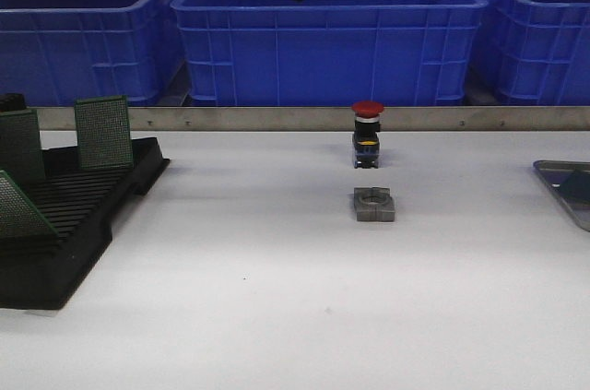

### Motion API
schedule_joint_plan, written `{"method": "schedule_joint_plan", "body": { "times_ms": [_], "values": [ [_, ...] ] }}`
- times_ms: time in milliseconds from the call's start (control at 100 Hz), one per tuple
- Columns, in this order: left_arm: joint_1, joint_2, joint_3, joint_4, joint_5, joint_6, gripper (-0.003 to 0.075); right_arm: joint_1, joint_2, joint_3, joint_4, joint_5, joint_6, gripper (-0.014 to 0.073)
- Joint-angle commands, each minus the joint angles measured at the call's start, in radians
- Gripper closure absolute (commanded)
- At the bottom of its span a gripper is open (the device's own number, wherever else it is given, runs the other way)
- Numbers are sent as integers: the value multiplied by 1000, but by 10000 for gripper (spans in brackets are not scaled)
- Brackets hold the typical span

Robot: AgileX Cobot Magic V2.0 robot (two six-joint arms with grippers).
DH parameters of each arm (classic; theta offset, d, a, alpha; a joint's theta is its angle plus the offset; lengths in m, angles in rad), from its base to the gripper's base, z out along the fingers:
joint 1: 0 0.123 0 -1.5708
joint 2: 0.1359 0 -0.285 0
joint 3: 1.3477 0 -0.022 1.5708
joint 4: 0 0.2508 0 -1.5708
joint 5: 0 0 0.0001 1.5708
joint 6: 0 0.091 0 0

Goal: Place circuit board on tray

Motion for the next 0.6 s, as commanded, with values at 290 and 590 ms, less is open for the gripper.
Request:
{"method": "schedule_joint_plan", "body": {
  "times_ms": [290, 590],
  "values": [
    [165, -101, -31, -41, -83, -215, 741, -6, -166, -17, -37, 74, -6, 657],
    [200, -104, -31, 159, -125, -436, 741, 54, -270, -17, -37, 61, -16, 652]
  ]
}}
